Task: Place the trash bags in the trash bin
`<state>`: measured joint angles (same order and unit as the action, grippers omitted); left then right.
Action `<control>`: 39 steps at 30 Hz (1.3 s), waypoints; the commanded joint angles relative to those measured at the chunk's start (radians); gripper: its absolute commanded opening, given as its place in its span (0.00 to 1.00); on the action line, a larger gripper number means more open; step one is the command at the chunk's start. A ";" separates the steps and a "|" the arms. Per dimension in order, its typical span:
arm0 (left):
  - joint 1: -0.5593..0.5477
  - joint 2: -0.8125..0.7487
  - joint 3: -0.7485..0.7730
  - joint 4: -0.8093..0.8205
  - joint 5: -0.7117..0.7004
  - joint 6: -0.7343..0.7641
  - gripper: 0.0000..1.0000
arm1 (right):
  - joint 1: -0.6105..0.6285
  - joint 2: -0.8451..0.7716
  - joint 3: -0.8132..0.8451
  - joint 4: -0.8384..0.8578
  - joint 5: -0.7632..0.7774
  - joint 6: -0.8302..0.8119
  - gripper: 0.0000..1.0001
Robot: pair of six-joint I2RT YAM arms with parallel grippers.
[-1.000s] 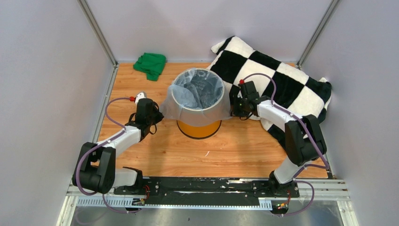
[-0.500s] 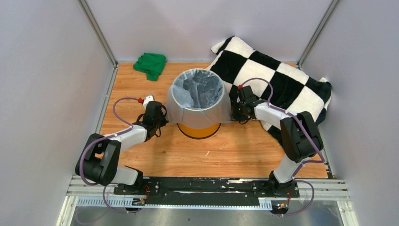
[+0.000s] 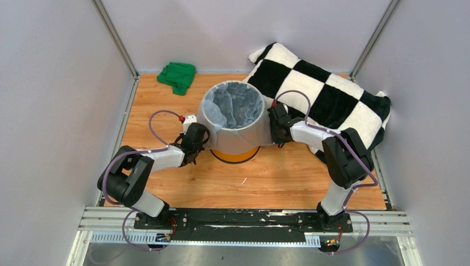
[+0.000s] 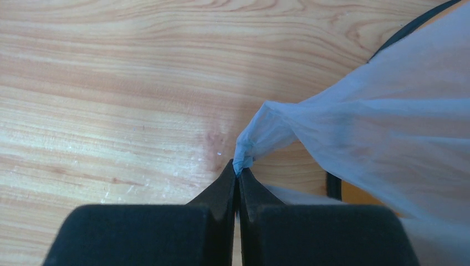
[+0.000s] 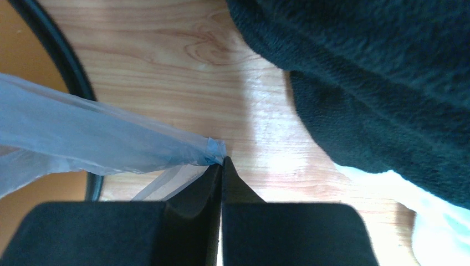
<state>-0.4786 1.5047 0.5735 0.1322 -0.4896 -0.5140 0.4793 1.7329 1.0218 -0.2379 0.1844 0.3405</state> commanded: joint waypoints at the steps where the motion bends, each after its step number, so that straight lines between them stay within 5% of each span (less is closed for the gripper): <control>1: -0.036 0.050 0.028 -0.017 -0.112 0.047 0.00 | 0.029 0.057 0.030 -0.093 0.196 -0.063 0.00; 12: -0.066 0.147 0.146 -0.216 -0.244 -0.035 0.00 | 0.056 0.153 0.086 -0.166 0.323 -0.063 0.00; 29: 0.028 -0.013 0.109 -0.259 -0.110 -0.116 0.11 | -0.059 -0.048 0.070 -0.135 -0.071 -0.005 0.07; 39: 0.050 -0.114 0.088 -0.277 -0.030 -0.134 0.38 | -0.106 -0.168 0.072 -0.169 -0.194 0.019 0.37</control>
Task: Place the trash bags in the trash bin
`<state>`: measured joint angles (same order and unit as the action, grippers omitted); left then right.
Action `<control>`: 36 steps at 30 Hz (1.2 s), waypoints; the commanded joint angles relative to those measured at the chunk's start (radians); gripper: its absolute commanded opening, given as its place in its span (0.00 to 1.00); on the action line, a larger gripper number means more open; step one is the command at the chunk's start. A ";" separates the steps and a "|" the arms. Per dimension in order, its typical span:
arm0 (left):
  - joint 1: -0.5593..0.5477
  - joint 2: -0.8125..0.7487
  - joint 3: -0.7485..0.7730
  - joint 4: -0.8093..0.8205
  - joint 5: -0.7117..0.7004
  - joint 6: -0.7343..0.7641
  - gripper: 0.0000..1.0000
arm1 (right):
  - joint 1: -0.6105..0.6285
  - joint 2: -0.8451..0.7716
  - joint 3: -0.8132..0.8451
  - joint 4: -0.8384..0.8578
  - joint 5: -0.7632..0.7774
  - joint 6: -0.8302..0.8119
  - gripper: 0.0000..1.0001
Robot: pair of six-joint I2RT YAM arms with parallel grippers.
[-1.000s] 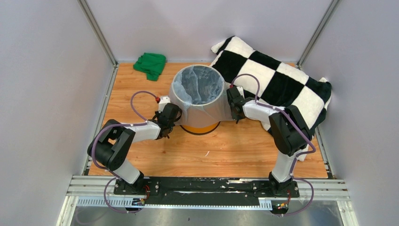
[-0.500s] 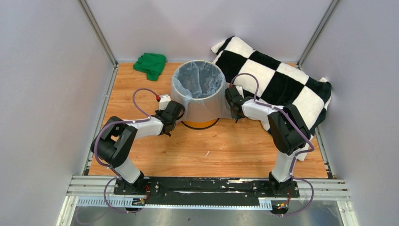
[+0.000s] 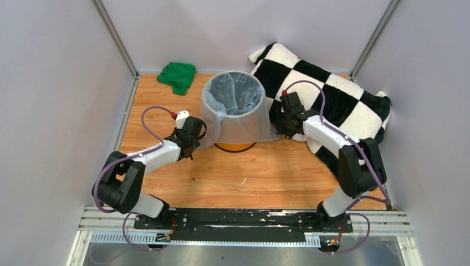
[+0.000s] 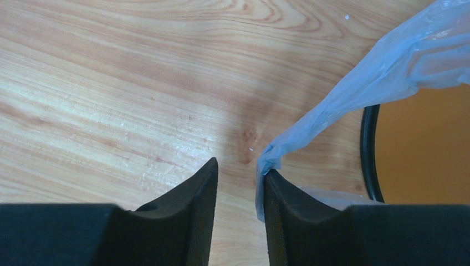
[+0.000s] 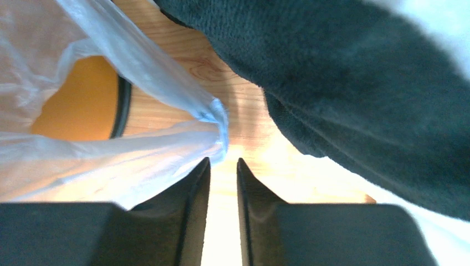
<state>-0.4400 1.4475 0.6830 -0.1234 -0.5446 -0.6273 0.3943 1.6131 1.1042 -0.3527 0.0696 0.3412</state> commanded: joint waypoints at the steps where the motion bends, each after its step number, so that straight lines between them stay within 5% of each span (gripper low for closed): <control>1: 0.013 -0.072 -0.024 -0.024 0.030 -0.023 0.41 | -0.023 -0.062 -0.009 -0.059 -0.089 0.020 0.39; 12: 0.029 -0.196 -0.041 -0.048 0.080 -0.015 0.55 | -0.032 -0.232 0.076 -0.150 -0.086 0.001 0.51; 21: 0.032 -0.261 -0.058 -0.070 0.107 -0.011 0.84 | -0.001 -0.294 0.298 -0.184 -0.151 -0.073 0.57; 26: 0.032 -0.331 -0.062 -0.085 0.121 -0.002 0.96 | 0.100 -0.215 0.483 -0.218 -0.147 -0.154 0.56; 36: 0.032 -0.403 -0.089 -0.125 0.142 -0.020 0.98 | 0.264 0.114 0.884 -0.314 -0.143 -0.267 0.50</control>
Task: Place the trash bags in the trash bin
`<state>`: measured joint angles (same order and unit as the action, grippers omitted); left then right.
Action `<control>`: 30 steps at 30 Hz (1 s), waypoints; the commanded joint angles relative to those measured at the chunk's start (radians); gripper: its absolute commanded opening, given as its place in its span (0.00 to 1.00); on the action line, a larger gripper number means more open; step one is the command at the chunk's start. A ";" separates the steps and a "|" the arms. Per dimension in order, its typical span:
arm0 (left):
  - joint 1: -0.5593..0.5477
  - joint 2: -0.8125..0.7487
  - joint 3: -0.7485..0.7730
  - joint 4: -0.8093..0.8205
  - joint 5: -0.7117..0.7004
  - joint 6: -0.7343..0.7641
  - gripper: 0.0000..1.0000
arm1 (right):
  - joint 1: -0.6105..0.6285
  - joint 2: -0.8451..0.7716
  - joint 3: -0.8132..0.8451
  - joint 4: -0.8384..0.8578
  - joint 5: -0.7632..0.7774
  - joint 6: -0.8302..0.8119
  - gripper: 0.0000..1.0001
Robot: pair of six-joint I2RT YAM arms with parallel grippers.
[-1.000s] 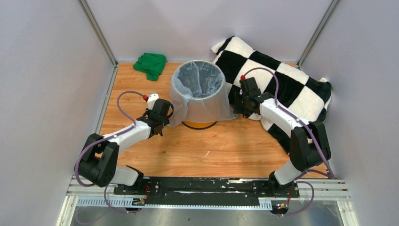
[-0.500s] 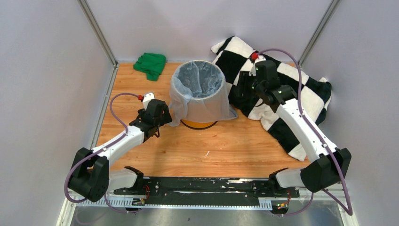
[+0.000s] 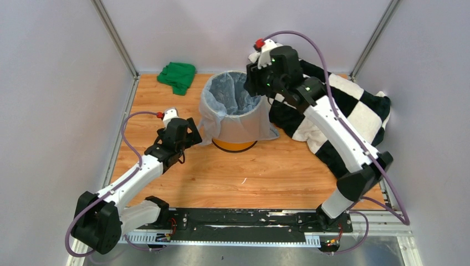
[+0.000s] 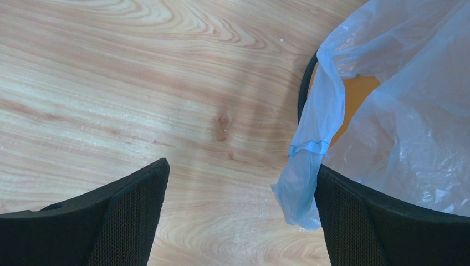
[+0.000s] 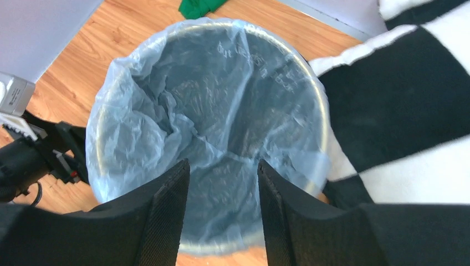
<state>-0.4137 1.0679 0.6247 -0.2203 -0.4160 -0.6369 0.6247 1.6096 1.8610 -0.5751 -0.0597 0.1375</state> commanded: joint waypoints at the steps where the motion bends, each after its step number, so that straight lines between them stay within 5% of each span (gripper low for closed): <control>1: 0.006 -0.025 -0.036 -0.027 0.023 -0.014 0.98 | 0.040 0.158 0.170 -0.107 -0.026 -0.070 0.49; 9: 0.010 -0.047 -0.048 -0.025 0.078 -0.040 1.00 | 0.092 0.402 0.372 -0.231 -0.059 -0.115 0.45; 30: 0.101 -0.023 -0.079 0.027 0.232 -0.074 1.00 | 0.105 0.443 0.185 -0.337 -0.126 -0.133 0.59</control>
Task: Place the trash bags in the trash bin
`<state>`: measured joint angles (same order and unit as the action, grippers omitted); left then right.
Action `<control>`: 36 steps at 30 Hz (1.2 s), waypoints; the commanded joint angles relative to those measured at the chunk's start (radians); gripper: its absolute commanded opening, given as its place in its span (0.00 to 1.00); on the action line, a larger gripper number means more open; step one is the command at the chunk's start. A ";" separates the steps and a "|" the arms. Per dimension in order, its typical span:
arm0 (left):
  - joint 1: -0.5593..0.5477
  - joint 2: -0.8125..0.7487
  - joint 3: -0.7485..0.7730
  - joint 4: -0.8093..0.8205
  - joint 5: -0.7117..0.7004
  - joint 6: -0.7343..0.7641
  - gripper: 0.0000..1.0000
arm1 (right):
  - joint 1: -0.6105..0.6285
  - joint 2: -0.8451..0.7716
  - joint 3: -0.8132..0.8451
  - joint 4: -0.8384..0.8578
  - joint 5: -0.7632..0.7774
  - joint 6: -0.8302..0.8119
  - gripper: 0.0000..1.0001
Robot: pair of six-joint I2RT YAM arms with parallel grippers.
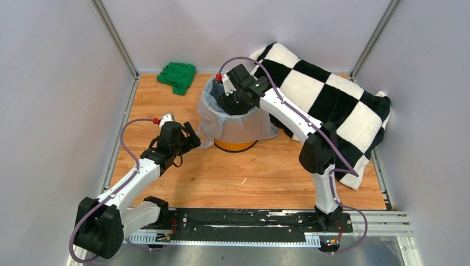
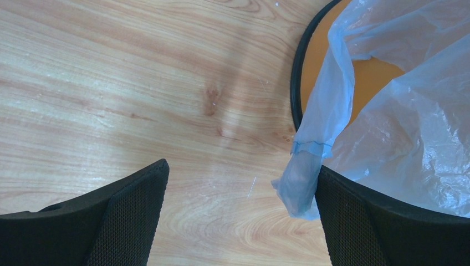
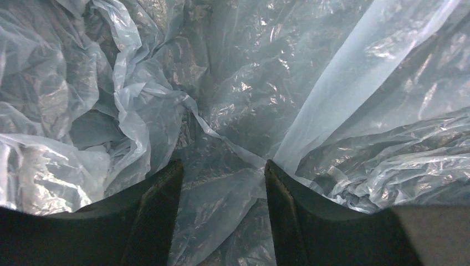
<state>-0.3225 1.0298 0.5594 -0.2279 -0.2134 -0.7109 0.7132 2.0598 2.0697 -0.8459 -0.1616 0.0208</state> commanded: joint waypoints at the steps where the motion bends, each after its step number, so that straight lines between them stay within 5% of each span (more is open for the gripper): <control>1: 0.010 0.022 -0.016 0.037 0.031 0.003 1.00 | 0.016 -0.007 -0.027 -0.069 -0.026 -0.016 0.59; 36: 0.010 0.082 -0.011 0.074 0.064 0.065 1.00 | 0.035 -0.115 -0.329 -0.055 -0.047 0.019 0.59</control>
<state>-0.3210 1.1202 0.5545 -0.1661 -0.1600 -0.6621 0.7219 1.9835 1.7821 -0.8623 -0.1940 0.0261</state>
